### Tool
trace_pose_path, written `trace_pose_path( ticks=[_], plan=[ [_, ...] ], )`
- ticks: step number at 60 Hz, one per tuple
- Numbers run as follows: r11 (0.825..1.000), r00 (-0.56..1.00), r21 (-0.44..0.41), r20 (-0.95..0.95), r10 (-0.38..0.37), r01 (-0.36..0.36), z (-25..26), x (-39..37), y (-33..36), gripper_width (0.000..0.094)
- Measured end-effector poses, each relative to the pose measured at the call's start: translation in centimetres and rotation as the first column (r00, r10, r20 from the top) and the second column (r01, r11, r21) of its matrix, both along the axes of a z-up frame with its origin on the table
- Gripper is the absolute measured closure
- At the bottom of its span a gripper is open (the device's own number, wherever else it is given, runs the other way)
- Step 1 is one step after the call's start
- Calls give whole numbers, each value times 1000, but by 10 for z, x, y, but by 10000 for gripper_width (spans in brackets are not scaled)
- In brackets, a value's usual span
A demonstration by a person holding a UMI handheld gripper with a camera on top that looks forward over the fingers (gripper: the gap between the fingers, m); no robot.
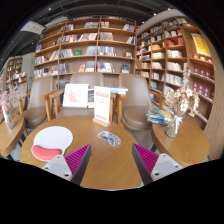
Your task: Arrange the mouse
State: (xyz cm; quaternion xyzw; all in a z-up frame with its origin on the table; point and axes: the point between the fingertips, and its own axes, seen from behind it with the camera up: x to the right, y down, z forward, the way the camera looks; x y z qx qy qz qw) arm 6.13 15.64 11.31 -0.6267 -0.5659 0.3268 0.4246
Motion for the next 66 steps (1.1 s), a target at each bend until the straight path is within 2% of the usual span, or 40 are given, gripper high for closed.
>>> trace_pose_path(
  ticks=[11,30,46,66],
  plan=[
    [1000,999,-8,39,19,-19,-44,-39,15,89],
    [999,990,-33,139,4,1,-103,-107,35,91],
    [1000,982,-10,187,16,-15,-123,-153,40,84],
    [1000,981,2,193,-21,21,-124,-191,57,90]
  ],
)
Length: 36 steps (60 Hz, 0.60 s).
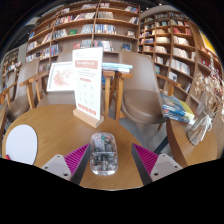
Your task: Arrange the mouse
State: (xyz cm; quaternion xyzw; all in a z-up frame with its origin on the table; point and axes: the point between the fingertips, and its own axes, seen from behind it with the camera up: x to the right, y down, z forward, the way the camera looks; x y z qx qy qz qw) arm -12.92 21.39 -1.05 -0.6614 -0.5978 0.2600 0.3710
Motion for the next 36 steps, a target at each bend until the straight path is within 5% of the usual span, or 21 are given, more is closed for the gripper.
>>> trace_pose_path(
  ticks=[8,12,26,36],
  plan=[
    [999,1000,-36,6,-2,2,-2,-5,-3,185],
    [996,1000,-85,7,16,-16,-6,-8,-13,471],
    [997,996,-80,-87,-28,21,58,15,-16,522],
    [995,982,-77,-185,48,-63,133,36,-82,524]
  ],
)
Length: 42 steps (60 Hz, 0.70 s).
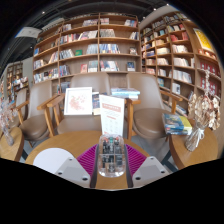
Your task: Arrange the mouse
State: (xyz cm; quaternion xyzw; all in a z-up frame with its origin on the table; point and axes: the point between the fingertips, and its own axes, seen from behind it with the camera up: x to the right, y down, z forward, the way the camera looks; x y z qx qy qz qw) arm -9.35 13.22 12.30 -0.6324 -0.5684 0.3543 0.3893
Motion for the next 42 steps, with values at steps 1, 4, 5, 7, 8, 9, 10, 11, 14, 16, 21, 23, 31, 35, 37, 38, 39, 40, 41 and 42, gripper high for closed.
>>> trace_pose_path(
  ticks=[1,4,5,7,8,9,10,11,14,16,21,23,31,35,37,38,39,40,41,42],
  plan=[
    [1000,1000,-9,-6,11,-11,5,1,-12,524],
    [998,998,-26,-7,62,-63,15,2,-47,524],
    [996,997,-26,-3,80,-80,16,2,-58,524],
    [994,994,-27,-3,105,-105,19,3,-79,522],
    [993,993,-26,-6,115,-115,18,5,-92,524],
    [992,992,-20,-2,125,-125,18,2,-103,523],
    [991,991,-12,3,135,-135,17,2,-112,522],
    [990,990,-5,8,143,-143,15,1,-121,522],
    [986,986,-8,23,166,-166,5,-2,-151,522],
    [983,983,-23,34,183,-182,-7,-6,-174,523],
    [969,968,-59,68,242,-238,-37,-9,-223,524],
    [968,963,-40,98,252,-249,-51,-7,-233,524],
    [969,955,22,175,240,-248,-101,-6,-254,513],
    [972,955,20,194,225,-233,-120,-5,-258,495],
    [974,955,16,199,218,-226,-126,-5,-261,481],
    [975,955,13,204,216,-223,-128,-6,-258,470],
    [976,955,10,206,213,-220,-131,-4,-258,465],
    [976,954,7,212,210,-216,-133,-3,-259,454],
    [977,956,4,208,208,-213,-133,-4,-259,444],
    [978,958,3,201,206,-211,-131,-5,-259,440]
  ],
)
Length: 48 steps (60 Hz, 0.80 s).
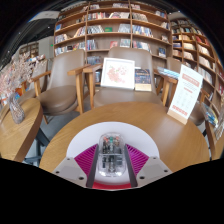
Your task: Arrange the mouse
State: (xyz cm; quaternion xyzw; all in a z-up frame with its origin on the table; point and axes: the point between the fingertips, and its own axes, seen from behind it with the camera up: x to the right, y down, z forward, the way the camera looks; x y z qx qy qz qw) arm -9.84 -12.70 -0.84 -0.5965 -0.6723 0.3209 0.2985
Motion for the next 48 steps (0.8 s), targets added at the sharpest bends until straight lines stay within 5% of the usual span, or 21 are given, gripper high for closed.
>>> trace_pose_path(
  ticks=[9,33,48],
  plan=[
    [999,997,1,-63,-49,50,28,3,14,157],
    [994,982,-48,-156,-109,102,174,174,64,83],
    [990,975,4,-175,-139,141,183,296,106,81]
  ],
)
